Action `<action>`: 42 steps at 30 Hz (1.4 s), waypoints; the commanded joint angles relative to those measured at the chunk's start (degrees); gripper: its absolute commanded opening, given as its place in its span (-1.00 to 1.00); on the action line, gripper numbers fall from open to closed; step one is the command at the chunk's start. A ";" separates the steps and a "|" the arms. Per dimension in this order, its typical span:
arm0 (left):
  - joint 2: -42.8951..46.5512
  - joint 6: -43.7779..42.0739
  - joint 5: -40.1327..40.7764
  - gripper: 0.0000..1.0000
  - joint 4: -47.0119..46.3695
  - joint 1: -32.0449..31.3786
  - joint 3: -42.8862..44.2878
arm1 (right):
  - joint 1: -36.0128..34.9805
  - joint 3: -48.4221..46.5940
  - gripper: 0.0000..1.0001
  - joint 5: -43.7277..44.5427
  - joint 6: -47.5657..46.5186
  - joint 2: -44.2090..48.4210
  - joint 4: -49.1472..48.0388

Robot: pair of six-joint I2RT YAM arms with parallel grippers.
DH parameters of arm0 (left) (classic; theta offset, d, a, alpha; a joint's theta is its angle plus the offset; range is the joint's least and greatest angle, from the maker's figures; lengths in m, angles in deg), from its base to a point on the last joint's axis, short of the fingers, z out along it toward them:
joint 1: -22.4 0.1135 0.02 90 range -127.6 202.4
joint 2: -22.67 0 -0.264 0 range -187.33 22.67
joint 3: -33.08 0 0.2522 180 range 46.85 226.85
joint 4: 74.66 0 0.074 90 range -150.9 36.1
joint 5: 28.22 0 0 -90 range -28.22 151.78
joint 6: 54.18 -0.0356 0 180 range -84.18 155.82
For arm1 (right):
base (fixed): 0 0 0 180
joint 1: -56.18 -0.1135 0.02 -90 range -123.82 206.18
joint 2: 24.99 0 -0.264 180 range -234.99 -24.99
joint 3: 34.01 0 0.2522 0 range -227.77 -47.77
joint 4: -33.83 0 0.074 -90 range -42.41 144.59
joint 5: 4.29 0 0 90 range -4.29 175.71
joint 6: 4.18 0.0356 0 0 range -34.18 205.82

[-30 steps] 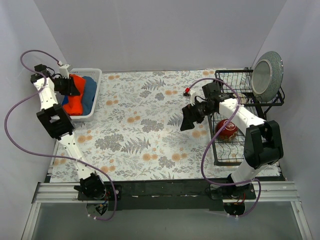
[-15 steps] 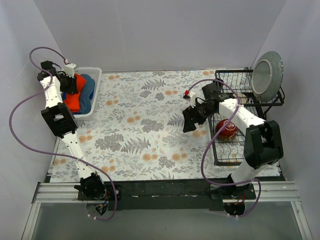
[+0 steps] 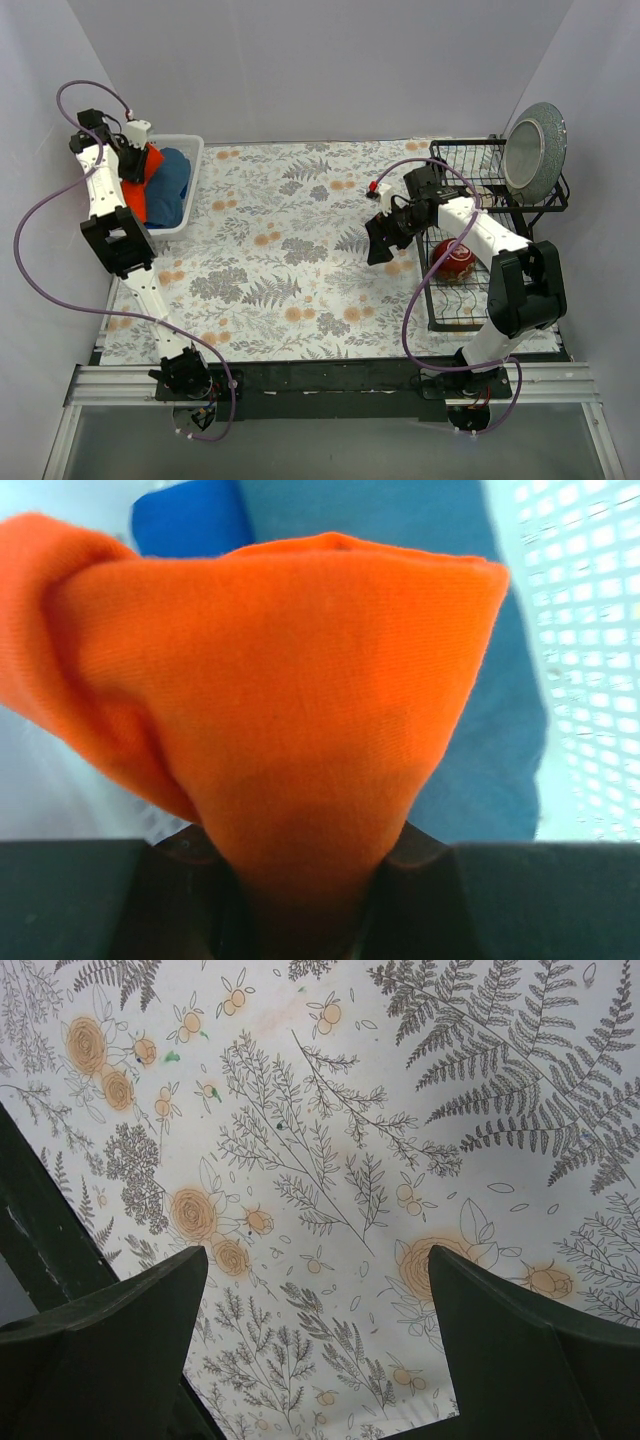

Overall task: Roll the t-shirts
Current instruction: Place the T-shirt in the bin, then reset both arms

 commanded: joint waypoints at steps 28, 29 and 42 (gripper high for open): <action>6.41 16.88 4.51 0.96 -27.13 -1.83 -3.19 | 0.08 4.86 0.97 2.89 -2.12 4.24 -0.62; 8.34 16.88 4.41 0.96 -28.09 -2.45 -4.68 | 0.08 4.16 0.97 3.06 -2.56 4.06 -0.44; 32.87 24.77 5.48 0.96 -30.74 -22.21 -20.23 | 0.08 -5.25 0.97 6.93 0.05 1.95 4.22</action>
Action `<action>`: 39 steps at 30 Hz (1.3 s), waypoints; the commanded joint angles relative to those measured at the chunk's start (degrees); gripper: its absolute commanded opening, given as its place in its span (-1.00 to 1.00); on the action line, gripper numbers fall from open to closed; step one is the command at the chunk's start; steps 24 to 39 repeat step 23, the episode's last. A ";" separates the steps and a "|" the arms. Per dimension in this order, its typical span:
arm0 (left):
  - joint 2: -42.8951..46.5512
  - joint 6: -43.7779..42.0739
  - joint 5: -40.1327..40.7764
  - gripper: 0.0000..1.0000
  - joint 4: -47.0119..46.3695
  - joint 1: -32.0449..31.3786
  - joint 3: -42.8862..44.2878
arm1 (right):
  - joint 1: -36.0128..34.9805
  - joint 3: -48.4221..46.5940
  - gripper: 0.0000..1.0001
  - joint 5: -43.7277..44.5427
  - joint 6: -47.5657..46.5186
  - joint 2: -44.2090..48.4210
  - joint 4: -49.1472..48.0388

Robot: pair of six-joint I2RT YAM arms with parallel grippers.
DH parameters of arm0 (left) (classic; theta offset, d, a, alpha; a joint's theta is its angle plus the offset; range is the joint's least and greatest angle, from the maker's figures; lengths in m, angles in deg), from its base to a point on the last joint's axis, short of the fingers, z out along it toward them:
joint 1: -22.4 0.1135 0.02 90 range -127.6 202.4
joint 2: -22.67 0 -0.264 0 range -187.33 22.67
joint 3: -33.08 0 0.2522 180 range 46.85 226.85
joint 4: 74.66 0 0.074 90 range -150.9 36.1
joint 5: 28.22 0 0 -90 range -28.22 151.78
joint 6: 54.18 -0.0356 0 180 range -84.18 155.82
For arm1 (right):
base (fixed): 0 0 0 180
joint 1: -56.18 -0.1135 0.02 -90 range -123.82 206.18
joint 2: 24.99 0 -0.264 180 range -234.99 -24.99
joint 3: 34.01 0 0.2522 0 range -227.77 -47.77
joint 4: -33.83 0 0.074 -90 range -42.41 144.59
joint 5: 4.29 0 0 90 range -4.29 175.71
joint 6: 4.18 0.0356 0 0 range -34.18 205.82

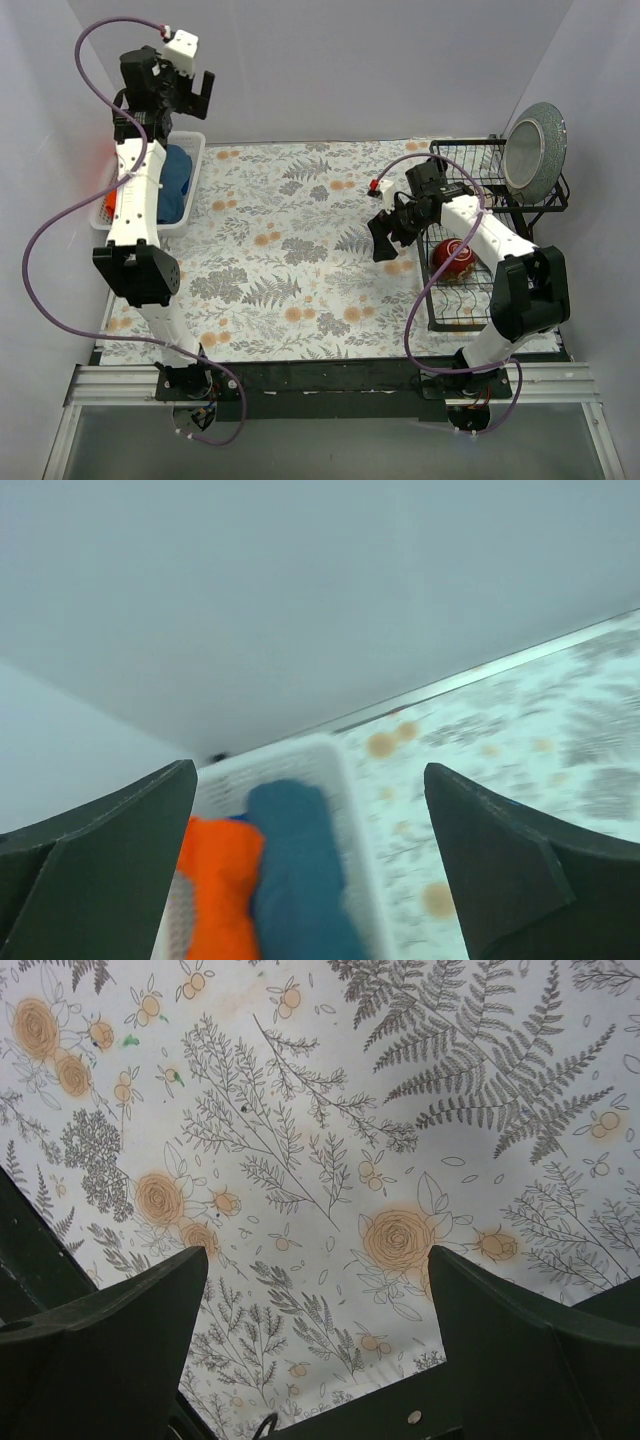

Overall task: Roll the t-shirts
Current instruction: Reset both arms

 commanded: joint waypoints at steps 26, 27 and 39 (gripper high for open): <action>18.60 31.94 -19.91 0.96 -4.33 -7.18 -35.15 | -0.07 -9.85 0.97 0.21 6.91 -0.10 -7.23; 18.60 31.94 -19.91 0.96 -4.33 -7.18 -35.15 | -0.07 -9.85 0.97 0.21 6.91 -0.10 -7.23; 18.60 31.94 -19.91 0.96 -4.33 -7.18 -35.15 | -0.07 -9.85 0.97 0.21 6.91 -0.10 -7.23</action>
